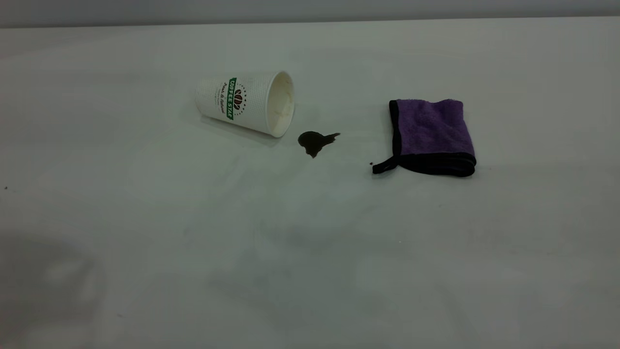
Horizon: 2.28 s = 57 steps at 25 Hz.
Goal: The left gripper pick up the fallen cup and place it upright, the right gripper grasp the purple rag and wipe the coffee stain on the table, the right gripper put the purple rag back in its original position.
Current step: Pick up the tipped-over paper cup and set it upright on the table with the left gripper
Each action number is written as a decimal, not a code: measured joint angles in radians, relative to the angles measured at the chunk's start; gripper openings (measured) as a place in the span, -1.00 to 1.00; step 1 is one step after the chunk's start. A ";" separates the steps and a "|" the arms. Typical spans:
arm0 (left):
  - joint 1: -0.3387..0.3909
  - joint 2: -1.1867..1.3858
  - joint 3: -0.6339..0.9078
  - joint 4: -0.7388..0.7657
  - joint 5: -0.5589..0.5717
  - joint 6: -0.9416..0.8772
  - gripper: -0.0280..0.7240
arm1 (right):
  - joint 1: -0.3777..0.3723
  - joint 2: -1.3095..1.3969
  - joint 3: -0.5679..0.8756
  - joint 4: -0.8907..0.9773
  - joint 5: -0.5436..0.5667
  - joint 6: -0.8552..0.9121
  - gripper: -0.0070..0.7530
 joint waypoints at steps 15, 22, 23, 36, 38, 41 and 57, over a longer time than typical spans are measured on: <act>-0.426 0.925 -0.634 0.370 -0.084 -0.332 0.62 | 0.000 0.000 0.000 0.000 0.000 0.000 0.28; -0.555 1.215 -0.928 0.528 -0.073 -0.523 0.62 | 0.000 0.000 0.000 0.000 0.000 0.000 0.28; -0.565 1.239 -0.951 0.547 -0.073 -0.549 0.62 | 0.000 0.000 0.000 0.000 0.000 0.000 0.28; -0.595 1.355 -1.008 0.879 -0.063 -0.910 0.62 | 0.000 0.000 0.000 0.000 0.000 0.000 0.28; -0.595 1.369 -1.008 0.899 -0.071 -0.927 0.62 | 0.000 0.000 0.000 0.000 0.000 0.000 0.28; -0.595 1.384 -1.008 0.910 -0.081 -0.933 0.62 | 0.000 0.000 0.000 0.000 0.000 0.000 0.28; -0.595 1.466 -1.010 1.002 -0.073 -1.003 0.52 | 0.000 0.000 0.000 0.000 0.000 0.000 0.28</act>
